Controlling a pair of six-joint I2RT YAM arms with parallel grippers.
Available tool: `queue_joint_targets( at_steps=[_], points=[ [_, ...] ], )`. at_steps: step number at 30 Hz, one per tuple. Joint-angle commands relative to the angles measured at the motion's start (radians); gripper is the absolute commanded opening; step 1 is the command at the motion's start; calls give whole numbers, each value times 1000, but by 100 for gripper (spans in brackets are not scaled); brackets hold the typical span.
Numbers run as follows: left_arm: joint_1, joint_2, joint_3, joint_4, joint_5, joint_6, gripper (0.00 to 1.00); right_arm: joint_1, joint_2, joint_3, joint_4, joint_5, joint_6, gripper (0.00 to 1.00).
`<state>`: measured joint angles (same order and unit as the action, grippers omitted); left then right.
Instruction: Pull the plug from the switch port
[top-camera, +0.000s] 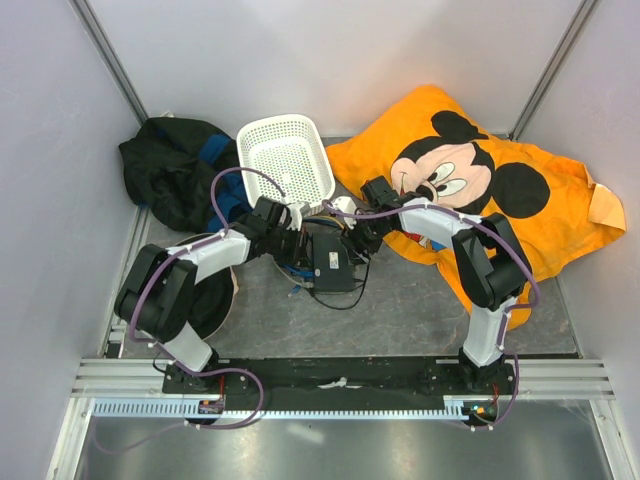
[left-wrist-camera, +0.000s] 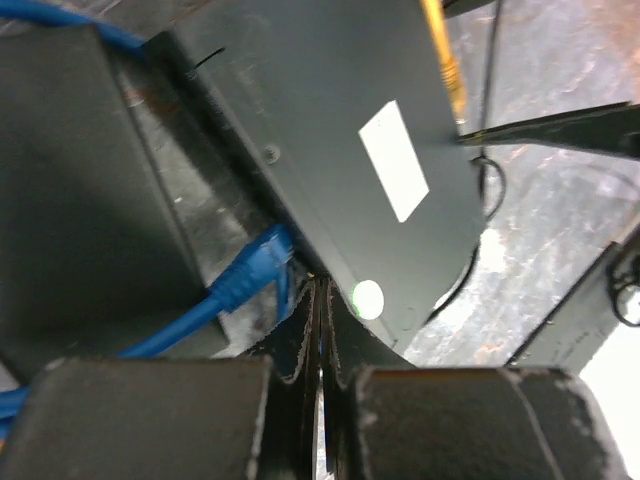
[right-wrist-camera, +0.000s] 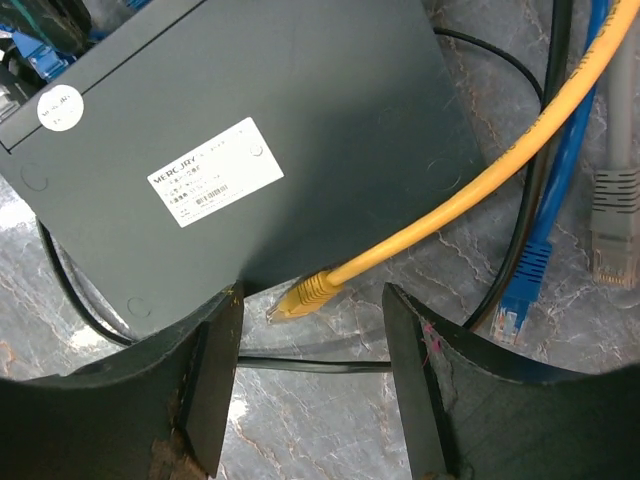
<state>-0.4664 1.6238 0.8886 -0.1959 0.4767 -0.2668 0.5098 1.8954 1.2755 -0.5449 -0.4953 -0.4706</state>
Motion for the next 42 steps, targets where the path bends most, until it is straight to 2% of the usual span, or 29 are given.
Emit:
queue_joint_targets(
  at_steps=[1, 2, 5, 6, 9, 10, 17, 19, 20, 25, 27, 29, 30, 33, 38, 42],
  points=[
    [2, 17, 21, -69, -69, 95, 2, 7, 14, 21, 63, 53, 3, 66],
    [2, 27, 21, -74, -73, 121, 2, 7, 25, 18, 72, 69, 3, 66],
    [2, 47, 35, -85, -111, 152, 2, 6, 43, 2, 172, 255, 38, 65],
    [3, 51, 45, -88, -122, 152, 2, 4, 54, 11, 186, 374, 47, 65],
    [5, 84, 52, -85, -95, 138, 2, -7, 90, 62, 207, 489, 52, 65],
    [3, 94, 53, -65, -92, 120, 2, -13, 96, 71, 233, 568, 44, 65],
    [3, 108, 52, -48, -116, 121, 2, -48, 100, 128, 267, 663, -9, 66],
    [3, 102, 59, -62, -118, 135, 2, -59, 43, 113, 263, 579, -13, 68],
    [3, 102, 59, -63, -118, 135, 2, -73, 10, 98, 258, 448, -26, 70],
    [3, 29, 79, -68, -98, 126, 2, -77, -194, -37, 162, 122, -146, 71],
    [5, 2, 110, -70, -20, 129, 2, -77, -205, -48, 84, 31, -154, 69],
    [6, -22, 150, -69, 90, 156, 2, -76, -184, -45, 30, -14, -166, 65],
    [8, -21, 160, -68, 203, 170, 2, -74, -170, -44, -15, -31, -178, 64],
    [6, -1, 193, -40, 289, 132, 2, -71, -133, -39, -46, -52, -192, 57],
    [2, 83, 204, 16, 298, 87, 2, -56, -93, 8, -127, -132, -238, 56],
    [0, 151, 197, 23, 221, 81, 2, -30, -44, 21, -199, -135, -283, 52]
  ],
)
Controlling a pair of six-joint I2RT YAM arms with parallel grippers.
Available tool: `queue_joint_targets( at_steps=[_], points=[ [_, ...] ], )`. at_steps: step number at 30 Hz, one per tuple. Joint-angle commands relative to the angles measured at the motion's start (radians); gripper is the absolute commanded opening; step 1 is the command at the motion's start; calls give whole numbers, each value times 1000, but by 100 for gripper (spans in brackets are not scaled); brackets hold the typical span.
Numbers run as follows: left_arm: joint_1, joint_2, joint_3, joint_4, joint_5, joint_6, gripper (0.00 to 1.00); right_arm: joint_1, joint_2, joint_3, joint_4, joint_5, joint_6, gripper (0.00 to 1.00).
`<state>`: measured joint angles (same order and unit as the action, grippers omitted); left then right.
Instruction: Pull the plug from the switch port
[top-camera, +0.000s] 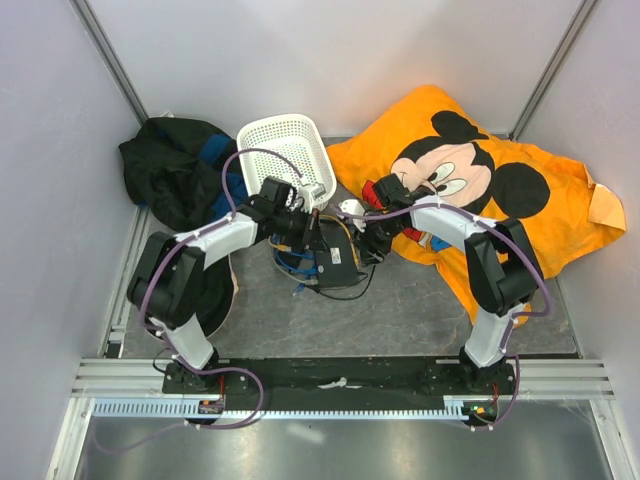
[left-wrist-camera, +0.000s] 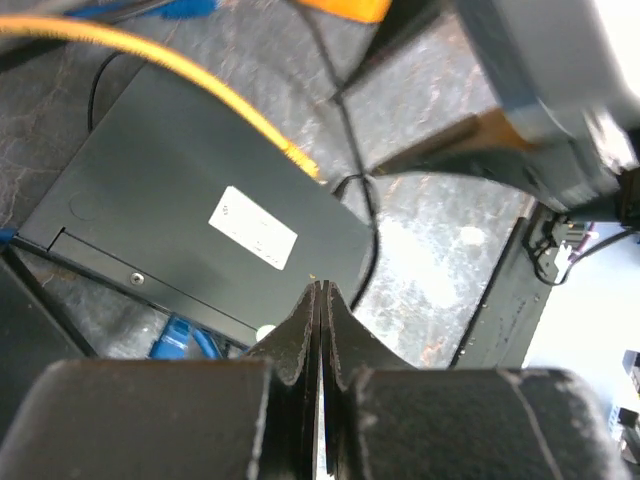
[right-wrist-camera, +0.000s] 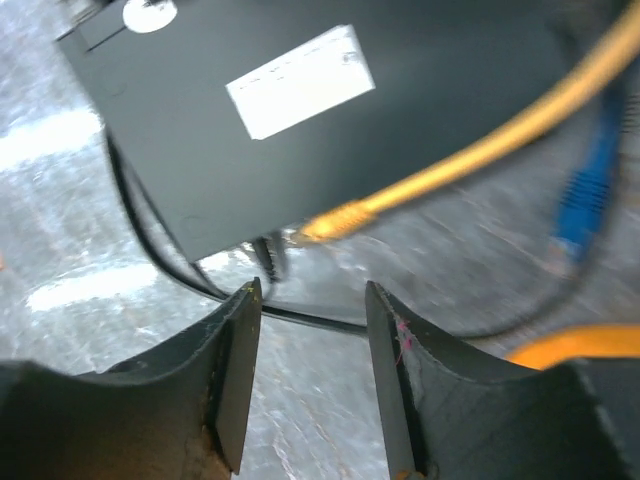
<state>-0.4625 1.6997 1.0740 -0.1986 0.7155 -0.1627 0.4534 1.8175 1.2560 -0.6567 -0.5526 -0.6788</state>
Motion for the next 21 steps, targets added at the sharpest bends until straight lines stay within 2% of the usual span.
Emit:
queue_joint_targets(
  at_steps=[1, 6, 11, 16, 21],
  points=[
    [-4, 86, 9, 24, -33, -24, 2, 31, 48, 36, -86, -75, -77, 52],
    [-4, 133, -16, -4, -163, 6, 2, 31, 89, 6, -28, -64, -35, 52],
    [-4, 126, -57, -30, -232, 37, 2, 34, 132, 20, -17, -75, -21, 51],
    [-1, 129, -92, -35, -295, 75, 2, 44, 167, 26, -27, -55, -65, 50],
    [-1, 144, -74, -35, -292, 81, 2, 56, 181, 28, -99, -27, -152, 48]
  ],
)
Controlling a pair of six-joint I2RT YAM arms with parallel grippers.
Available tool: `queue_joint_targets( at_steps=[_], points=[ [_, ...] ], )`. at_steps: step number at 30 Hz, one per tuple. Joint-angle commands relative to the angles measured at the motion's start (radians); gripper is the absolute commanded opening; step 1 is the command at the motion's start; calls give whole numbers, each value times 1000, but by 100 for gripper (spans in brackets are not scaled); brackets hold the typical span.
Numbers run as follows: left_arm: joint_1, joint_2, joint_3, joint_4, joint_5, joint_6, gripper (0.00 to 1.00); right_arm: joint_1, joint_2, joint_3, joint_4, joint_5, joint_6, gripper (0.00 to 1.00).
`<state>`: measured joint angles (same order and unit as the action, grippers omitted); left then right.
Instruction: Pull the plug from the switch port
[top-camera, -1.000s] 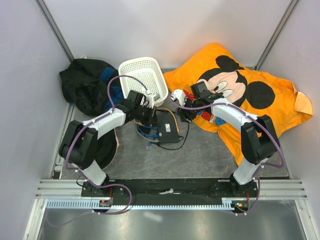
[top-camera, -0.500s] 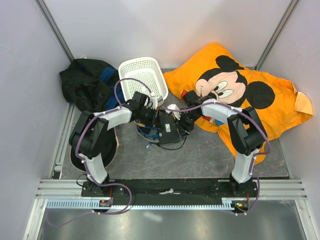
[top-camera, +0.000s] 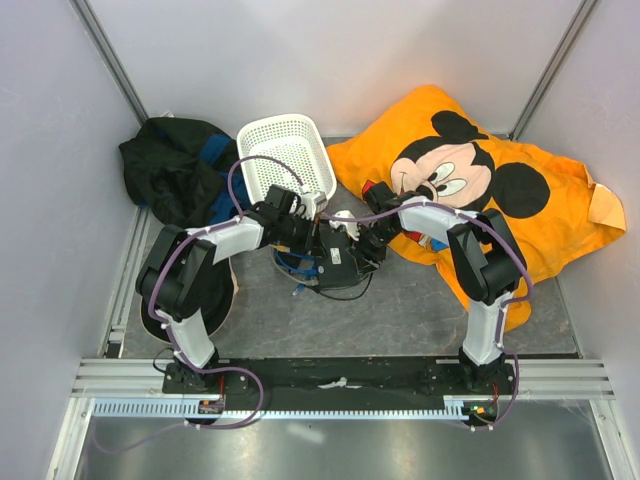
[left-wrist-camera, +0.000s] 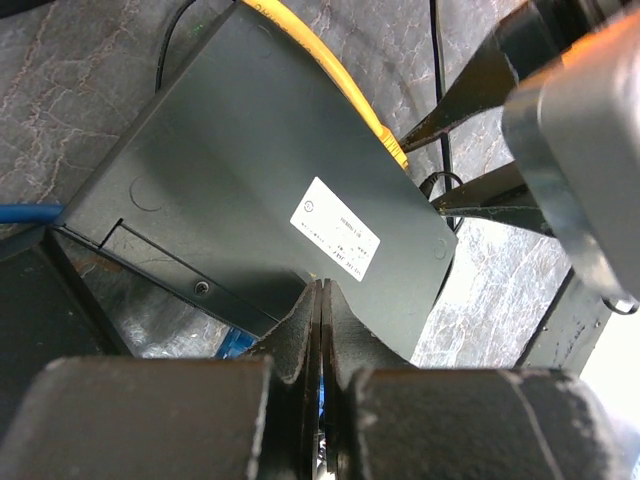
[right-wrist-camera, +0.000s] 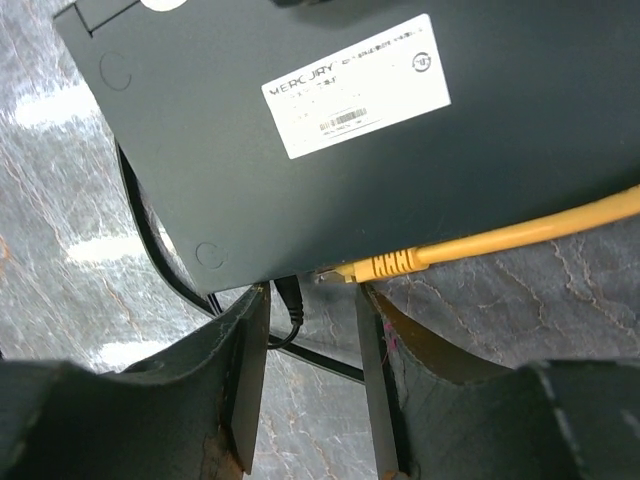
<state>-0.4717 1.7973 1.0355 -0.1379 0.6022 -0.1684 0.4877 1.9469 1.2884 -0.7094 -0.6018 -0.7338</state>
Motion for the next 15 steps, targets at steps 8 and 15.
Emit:
queue_joint_targets(
  at_steps=[8, 15],
  points=[
    [8, 63, -5, -92, -185, 86, 2, 98, -14, -121, 46, 170, -133, 44],
    [8, 70, -12, -89, -179, 75, 2, 135, -6, -141, 134, 209, -66, 42]
  ],
)
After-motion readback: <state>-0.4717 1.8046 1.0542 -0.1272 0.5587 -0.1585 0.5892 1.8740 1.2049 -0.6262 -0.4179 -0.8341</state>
